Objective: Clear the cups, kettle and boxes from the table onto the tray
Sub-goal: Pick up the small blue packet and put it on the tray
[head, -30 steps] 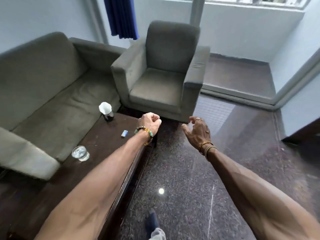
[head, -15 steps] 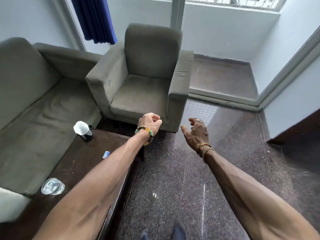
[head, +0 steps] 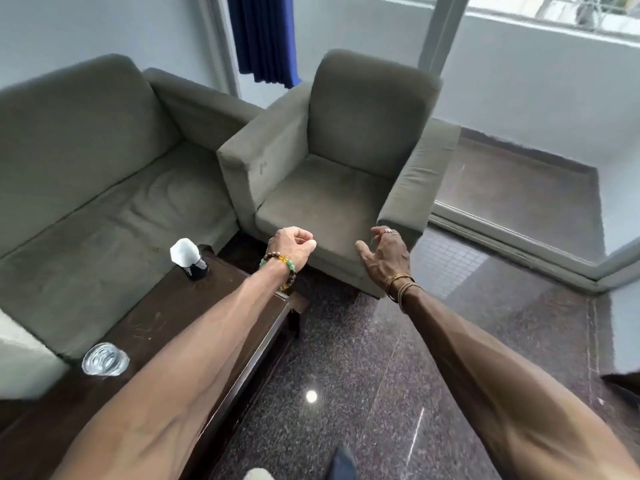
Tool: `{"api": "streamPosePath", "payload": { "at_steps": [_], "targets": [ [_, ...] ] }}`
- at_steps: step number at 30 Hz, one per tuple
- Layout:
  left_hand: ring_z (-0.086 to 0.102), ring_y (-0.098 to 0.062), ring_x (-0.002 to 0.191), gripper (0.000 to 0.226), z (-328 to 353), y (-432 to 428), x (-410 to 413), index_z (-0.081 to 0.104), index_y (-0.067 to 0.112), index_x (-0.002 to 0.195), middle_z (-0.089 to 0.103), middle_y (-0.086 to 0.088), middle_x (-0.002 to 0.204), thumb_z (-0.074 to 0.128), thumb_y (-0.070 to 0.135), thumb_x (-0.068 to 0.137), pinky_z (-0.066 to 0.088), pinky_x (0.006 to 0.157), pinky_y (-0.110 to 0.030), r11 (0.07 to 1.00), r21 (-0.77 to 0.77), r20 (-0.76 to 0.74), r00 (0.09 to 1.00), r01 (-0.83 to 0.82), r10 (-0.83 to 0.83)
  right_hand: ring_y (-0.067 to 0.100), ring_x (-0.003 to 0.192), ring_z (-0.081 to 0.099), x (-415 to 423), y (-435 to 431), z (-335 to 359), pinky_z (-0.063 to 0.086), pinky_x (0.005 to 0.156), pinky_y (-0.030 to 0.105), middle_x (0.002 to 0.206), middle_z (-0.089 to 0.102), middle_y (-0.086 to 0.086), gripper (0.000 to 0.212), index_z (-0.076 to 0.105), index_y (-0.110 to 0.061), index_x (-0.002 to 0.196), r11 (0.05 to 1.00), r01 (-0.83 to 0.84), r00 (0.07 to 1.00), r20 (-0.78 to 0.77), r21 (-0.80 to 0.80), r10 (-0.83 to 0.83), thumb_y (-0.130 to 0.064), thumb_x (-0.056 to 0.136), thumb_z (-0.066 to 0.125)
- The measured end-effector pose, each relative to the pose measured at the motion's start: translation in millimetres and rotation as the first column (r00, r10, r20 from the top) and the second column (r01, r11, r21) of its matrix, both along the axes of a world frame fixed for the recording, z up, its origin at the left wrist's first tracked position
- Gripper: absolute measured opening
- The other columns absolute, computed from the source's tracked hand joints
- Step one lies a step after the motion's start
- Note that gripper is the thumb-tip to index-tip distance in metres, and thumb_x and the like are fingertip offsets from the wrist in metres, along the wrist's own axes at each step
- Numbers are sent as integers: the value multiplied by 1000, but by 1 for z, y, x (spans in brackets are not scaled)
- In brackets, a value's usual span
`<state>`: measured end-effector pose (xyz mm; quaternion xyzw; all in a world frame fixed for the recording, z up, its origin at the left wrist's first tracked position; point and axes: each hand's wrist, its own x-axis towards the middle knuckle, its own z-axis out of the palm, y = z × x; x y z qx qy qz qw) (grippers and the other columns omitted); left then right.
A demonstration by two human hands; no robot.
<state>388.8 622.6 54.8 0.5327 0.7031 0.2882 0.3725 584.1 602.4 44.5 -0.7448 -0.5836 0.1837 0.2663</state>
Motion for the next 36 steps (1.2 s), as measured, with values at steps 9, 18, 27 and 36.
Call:
{"api": "streamPosePath", "payload": {
  "at_steps": [9, 18, 27, 36],
  "targets": [
    [70, -22, 89, 7, -28, 42, -81, 70, 24, 83, 75, -3, 89, 70, 21, 77, 55, 89, -35, 971, -65, 18, 973, -231, 232, 23, 108, 60, -78, 82, -31, 46, 93, 33, 120, 60, 5, 46, 57, -14, 126, 971, -224, 975, -32, -80, 222, -40, 89, 66],
    [69, -22, 85, 11, -80, 58, -176, 72, 19, 90, 73, -5, 88, 68, 18, 80, 55, 84, -29, 887, -177, 20, 900, -426, 436, 24, 115, 57, -182, 130, -81, 41, 98, 31, 120, 63, 6, 43, 58, -15, 126, 867, -429, 900, -37, -253, 435, -36, 89, 65],
    [56, -20, 79, 11, -142, 42, -236, 67, 2, 94, 61, -12, 84, 64, -2, 84, 47, 75, -29, 698, -325, 167, 687, -639, 707, 26, 113, 58, -279, 150, -131, 43, 93, 31, 116, 66, 7, 34, 63, -17, 119, 716, -587, 795, -102, -379, 598, -31, 87, 63],
    [54, -21, 76, 18, -268, 26, -244, 63, -7, 104, 58, -16, 91, 59, -4, 87, 48, 65, -19, 413, -500, 160, 387, -761, 908, 29, 105, 60, -328, 162, -250, 41, 81, 26, 112, 66, 8, 25, 64, -12, 112, 445, -713, 594, -129, -543, 794, -17, 88, 59]
  ]
}}
